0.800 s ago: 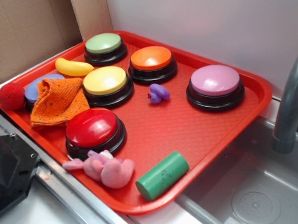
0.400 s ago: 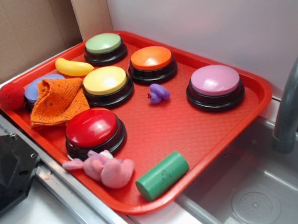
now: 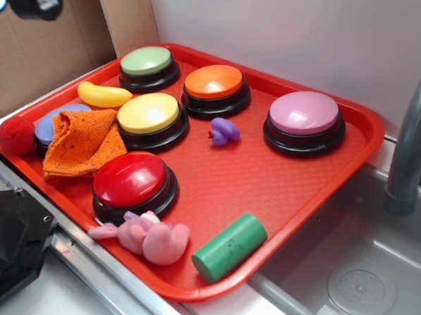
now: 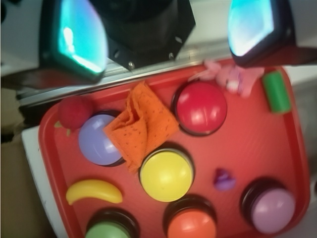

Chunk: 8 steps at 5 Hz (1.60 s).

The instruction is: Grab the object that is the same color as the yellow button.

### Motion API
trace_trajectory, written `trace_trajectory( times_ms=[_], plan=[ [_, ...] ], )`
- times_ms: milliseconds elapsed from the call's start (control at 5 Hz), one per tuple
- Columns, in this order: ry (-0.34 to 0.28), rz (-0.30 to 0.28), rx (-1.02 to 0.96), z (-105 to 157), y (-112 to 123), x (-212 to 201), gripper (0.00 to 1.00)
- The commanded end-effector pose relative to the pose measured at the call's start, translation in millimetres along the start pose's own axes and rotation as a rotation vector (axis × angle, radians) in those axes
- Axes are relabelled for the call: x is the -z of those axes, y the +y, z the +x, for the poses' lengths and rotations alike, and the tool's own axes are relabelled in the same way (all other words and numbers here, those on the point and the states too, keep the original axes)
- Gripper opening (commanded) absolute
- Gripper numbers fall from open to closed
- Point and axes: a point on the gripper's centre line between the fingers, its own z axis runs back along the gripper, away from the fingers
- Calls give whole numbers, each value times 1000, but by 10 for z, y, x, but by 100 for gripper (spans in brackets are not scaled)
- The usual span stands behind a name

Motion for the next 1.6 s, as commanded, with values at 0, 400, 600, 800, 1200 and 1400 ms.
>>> trace_trajectory(
  times_ms=[0,400,600,800,1200,1400],
  plan=[
    [-119,92,-481,412,435,407,100],
    [-219,108,-853,649,856,821,100],
    [-240,96,-928,764,982,959,100],
    [-212,123,-955,901,1133,1117,100],
    [-275,117,-940,1062,1270,1337,100],
    [-287,76,-937,1114,1316,1428,100]
  ],
)
